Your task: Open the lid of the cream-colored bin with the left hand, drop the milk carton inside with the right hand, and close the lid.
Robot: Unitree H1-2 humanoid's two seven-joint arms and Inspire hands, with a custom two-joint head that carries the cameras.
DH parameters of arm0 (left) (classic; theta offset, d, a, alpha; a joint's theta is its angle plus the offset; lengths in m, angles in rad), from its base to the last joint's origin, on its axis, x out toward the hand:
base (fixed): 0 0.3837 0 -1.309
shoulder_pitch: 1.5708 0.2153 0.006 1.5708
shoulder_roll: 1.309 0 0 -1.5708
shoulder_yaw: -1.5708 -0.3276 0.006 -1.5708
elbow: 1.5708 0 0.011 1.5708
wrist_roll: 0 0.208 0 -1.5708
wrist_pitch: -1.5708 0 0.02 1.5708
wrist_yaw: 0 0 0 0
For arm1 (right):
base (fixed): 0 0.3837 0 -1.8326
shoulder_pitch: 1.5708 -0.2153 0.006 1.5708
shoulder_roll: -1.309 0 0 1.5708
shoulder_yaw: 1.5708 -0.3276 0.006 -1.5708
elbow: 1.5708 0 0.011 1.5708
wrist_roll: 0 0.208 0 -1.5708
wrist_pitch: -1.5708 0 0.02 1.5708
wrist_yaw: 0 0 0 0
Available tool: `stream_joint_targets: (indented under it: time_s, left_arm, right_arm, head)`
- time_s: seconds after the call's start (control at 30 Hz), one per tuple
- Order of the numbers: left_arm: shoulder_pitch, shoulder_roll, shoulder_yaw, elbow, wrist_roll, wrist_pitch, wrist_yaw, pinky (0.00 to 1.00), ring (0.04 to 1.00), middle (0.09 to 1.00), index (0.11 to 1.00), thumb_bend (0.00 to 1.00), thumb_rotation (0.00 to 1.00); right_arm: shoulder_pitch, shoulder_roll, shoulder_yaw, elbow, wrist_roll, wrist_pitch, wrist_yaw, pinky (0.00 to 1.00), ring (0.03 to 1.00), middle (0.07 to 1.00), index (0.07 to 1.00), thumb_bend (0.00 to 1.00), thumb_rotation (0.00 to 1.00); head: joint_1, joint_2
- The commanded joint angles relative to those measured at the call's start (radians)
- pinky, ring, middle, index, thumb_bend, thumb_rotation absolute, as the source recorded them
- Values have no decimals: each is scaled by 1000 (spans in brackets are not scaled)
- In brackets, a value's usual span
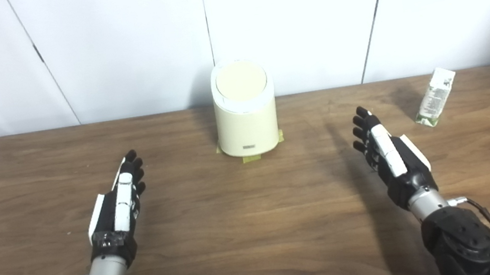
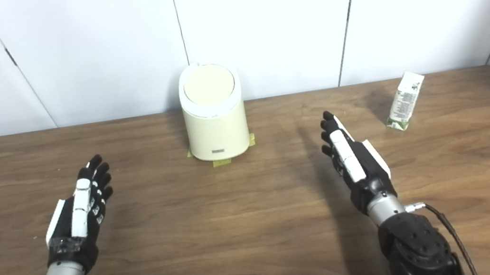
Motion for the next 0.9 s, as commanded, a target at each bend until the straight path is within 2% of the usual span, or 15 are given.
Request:
stream_joint_targets:
  time_s: [0.0,0.67,0.73,0.77,0.8,0.87]
  left_arm:
    - [-38,3,1,-21,-10,-29,2,1000,1000,987,999,574,978]
    - [-39,11,-6,-22,4,-27,1,1000,1000,980,998,565,1000]
    - [-41,16,-9,-20,6,-27,-3,1000,1000,983,1000,563,969]
    - [-44,17,-10,-18,6,-26,-4,1000,1000,986,1000,565,876]
    - [-47,16,-10,-20,4,-20,-4,1000,1000,986,1000,567,857]
    - [-61,11,-10,-28,3,2,3,1000,997,989,1000,607,722]
  right_arm:
    - [-38,-11,-2,-35,4,-13,3,969,985,990,988,647,933]
    - [-41,-12,1,-36,7,-4,4,975,990,995,993,654,930]
    - [-41,-9,-1,-35,12,-3,4,975,990,994,991,652,927]
    - [-42,-9,-1,-31,15,-6,6,975,993,995,996,653,930]
    - [-43,-10,-1,-26,14,-10,6,975,993,996,996,653,931]
    - [-42,-12,-3,-22,14,-14,6,972,993,994,997,651,934]
  head:
    - [-1,1]
    - [-4,1]
    - [-12,-6]
    - [-15,-9]
    - [-15,-10]
    - [-11,-17]
